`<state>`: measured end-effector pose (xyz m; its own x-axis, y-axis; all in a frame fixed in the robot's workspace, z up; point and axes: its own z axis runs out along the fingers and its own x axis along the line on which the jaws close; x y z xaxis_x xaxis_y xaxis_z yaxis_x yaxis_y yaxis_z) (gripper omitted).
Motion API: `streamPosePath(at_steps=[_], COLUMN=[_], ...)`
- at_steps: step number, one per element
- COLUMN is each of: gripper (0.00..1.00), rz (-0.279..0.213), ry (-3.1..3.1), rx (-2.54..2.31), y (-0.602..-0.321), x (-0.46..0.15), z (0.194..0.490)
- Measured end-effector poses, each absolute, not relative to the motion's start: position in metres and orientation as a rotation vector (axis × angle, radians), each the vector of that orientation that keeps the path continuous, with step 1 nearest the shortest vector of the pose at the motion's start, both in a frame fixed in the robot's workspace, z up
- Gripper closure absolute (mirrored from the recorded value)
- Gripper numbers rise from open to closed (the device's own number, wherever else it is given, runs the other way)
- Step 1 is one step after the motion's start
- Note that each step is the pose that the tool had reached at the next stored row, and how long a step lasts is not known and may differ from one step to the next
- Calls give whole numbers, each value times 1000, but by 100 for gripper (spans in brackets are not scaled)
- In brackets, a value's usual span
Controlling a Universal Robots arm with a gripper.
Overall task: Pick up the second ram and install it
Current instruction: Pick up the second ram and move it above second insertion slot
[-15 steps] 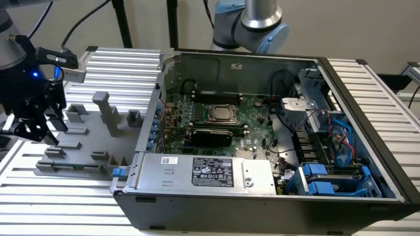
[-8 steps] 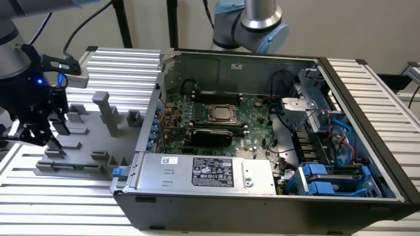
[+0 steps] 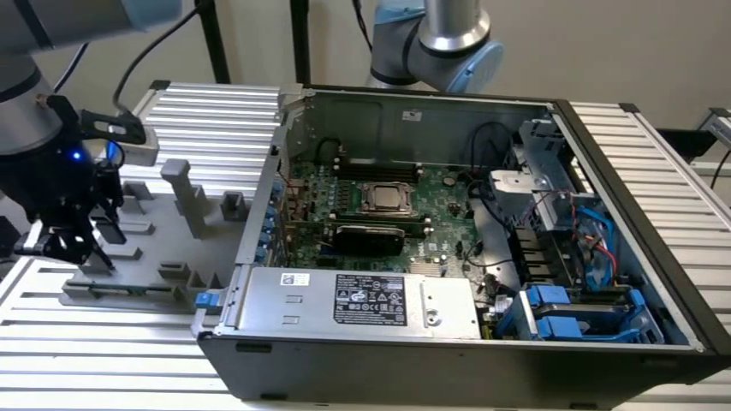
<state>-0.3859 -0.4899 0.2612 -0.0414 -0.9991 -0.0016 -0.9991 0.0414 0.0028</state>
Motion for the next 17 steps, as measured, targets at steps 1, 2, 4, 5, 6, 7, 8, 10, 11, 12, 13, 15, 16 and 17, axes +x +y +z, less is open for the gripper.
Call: streamPosePath(at_steps=[1,2,4,5,6,7,8,10,11,12,13,15,16,17], gripper=[58,58,58,58,58,58,58,58,58,58,58,58,58,58], rz=[-5,-5,-5,-5,-5,-5,-5,-5,-5,-5,-5,-5,-5,-5], ry=[-2265,-2264,-2262,-2261,-2260,-2259,-2257,-2255,-2253,-2252,-2250,-2246,-2244,-2242], rx=[2176,2177,2179,2180,2181,2182,2184,2186,2188,2190,2191,2195,2197,2200], y=[-490,-491,-491,-492,-492,-492,-493,-493,-493,-494,-494,-494,-494,-494], x=[-386,-386,-386,-386,-386,-386,-386,-386,-386,-386,-386,-386,-386,-386], z=[259,258,254,252,250,249,247,243,241,239,238,234,232,230])
